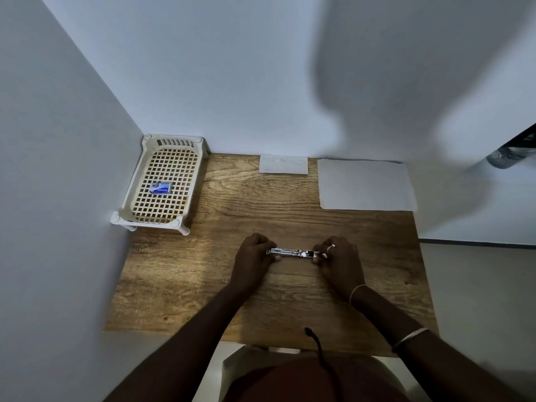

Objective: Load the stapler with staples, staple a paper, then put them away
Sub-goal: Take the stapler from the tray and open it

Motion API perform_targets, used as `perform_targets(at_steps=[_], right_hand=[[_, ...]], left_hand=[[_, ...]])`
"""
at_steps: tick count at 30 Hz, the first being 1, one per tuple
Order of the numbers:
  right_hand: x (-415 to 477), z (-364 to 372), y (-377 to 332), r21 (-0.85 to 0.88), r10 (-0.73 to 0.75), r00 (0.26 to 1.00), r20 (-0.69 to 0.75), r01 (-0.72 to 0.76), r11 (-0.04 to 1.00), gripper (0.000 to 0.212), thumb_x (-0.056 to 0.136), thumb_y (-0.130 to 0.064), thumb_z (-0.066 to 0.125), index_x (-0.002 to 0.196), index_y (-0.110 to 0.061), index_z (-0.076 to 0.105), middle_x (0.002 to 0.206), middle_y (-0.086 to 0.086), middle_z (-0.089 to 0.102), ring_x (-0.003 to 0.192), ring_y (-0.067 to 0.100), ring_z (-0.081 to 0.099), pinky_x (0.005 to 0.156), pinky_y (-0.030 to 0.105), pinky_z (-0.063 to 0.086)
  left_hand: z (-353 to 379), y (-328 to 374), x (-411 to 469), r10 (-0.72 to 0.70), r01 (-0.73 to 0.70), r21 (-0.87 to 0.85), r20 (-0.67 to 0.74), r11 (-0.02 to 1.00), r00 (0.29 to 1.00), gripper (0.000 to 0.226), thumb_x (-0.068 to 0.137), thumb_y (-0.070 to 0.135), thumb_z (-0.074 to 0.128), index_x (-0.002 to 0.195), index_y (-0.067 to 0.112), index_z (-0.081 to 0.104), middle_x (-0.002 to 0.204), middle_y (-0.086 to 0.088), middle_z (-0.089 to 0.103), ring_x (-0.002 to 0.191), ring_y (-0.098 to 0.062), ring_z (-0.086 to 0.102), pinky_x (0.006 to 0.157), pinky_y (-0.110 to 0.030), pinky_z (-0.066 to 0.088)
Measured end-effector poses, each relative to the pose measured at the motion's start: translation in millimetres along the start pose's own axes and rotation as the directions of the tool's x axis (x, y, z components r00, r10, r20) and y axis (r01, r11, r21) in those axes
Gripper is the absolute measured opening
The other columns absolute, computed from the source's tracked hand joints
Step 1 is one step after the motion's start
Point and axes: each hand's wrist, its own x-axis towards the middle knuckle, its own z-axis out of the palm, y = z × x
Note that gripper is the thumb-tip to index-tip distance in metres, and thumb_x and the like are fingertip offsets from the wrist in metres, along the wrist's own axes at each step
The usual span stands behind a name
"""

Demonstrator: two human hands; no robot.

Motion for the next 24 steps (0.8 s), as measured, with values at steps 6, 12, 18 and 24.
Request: perform_targets(at_steps=[6, 12, 18, 24], right_hand=[[1.3, -2.0, -0.7, 0.064, 0.015, 0.999, 0.033, -0.017, 0.998, 0.022, 0.079, -0.016, 0.082, 0.099, -0.023, 0.08, 0.092, -0.002, 0.066, 0.092, 0.022, 0.059, 0.08, 0.041, 0.048], [-1.8, -8.2, 1.2, 0.041, -0.006, 0.997, 0.07, 0.003, 0.999, 0.035, 0.081, -0.026, 0.08, 0.116, -0.021, 0.074, 0.109, 0.003, 0.068, 0.105, 0.024, 0.06, 0.088, 0.044, 0.049], [10.0, -20.0, -12.1, 0.096, -0.039, 0.993, -0.11, 0.05, 0.994, 0.032, 0.099, -0.033, 0.052, 0.116, -0.015, 0.072, 0.112, 0.006, 0.072, 0.104, 0.026, 0.063, 0.088, 0.043, 0.051], [70.8, -15.7, -90.9, 0.264, -0.135, 0.976, -0.172, 0.178, 0.948, 0.016, 0.095, -0.02, 0.067, 0.108, -0.015, 0.075, 0.102, 0.003, 0.075, 0.096, 0.02, 0.066, 0.085, 0.034, 0.051]], left_hand=[[-3.0, -3.5, 2.2, 0.024, -0.023, -0.011, 0.03, 1.0, 0.999, 0.028, 0.079, 0.02, 0.085, 0.105, 0.012, 0.079, 0.1, -0.002, 0.063, 0.097, -0.02, 0.06, 0.081, -0.039, 0.052], [-8.1, -5.0, 1.4, 0.043, -0.043, -0.014, 0.045, 0.999, 0.998, 0.044, 0.076, 0.024, 0.088, 0.116, 0.011, 0.077, 0.105, -0.004, 0.062, 0.102, -0.022, 0.058, 0.086, -0.039, 0.05], [-44.1, -7.0, -2.8, 0.072, -0.074, -0.04, -0.04, 0.996, 0.997, 0.058, 0.075, 0.03, 0.09, 0.126, 0.009, 0.071, 0.117, -0.009, 0.063, 0.112, -0.024, 0.058, 0.095, -0.036, 0.049], [-124.1, -25.6, 16.7, 0.029, -0.019, 0.029, -0.385, 0.999, 0.922, 0.023, 0.091, 0.009, 0.076, 0.114, 0.009, 0.075, 0.112, -0.008, 0.073, 0.101, -0.026, 0.069, 0.088, -0.043, 0.056]])
